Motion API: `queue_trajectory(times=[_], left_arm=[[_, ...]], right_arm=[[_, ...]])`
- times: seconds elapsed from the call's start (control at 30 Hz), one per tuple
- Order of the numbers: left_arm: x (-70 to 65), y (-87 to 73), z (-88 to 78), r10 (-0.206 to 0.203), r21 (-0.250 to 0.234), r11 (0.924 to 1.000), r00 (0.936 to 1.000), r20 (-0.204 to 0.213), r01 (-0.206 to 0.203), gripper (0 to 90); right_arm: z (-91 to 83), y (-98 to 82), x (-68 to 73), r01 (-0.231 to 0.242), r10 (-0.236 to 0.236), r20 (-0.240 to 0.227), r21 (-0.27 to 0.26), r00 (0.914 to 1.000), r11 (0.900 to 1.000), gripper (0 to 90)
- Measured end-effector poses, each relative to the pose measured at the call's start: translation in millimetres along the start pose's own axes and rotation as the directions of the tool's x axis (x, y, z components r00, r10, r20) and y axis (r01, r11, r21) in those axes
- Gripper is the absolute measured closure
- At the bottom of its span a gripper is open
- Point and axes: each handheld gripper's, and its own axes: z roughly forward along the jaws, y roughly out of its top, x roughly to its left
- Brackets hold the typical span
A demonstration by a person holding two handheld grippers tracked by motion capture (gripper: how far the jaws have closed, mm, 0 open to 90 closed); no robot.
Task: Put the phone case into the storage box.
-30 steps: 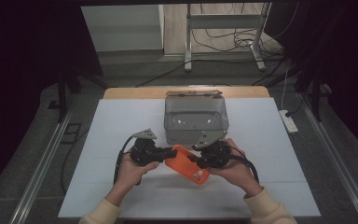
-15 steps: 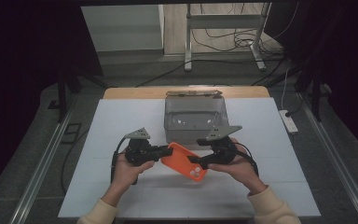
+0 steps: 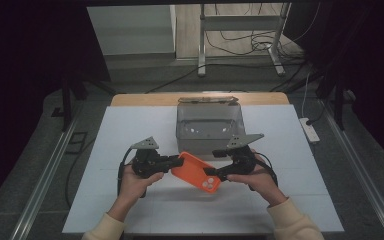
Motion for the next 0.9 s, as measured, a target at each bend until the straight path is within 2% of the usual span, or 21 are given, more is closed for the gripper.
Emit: queue_trajectory(times=[0.47, 0.9], left_arm=[[0.2, 0.9, -2.7, 0.007, -0.024, 0.9997, 0.9999, -0.010, -0.007, 80.7], [-1.2, 1.5, -3.8, 0.023, -0.041, 0.9989, 0.9997, -0.012, -0.024, 80.7]], right_arm=[[-4.3, -2.0, -5.0, -0.009, 0.009, 0.015, -0.016, 0.9998, 1.000, 22.3], [0.4, -2.5, -2.0, -0.014, 0.014, -0.015, 0.002, 0.9998, 1.000, 25.0]])
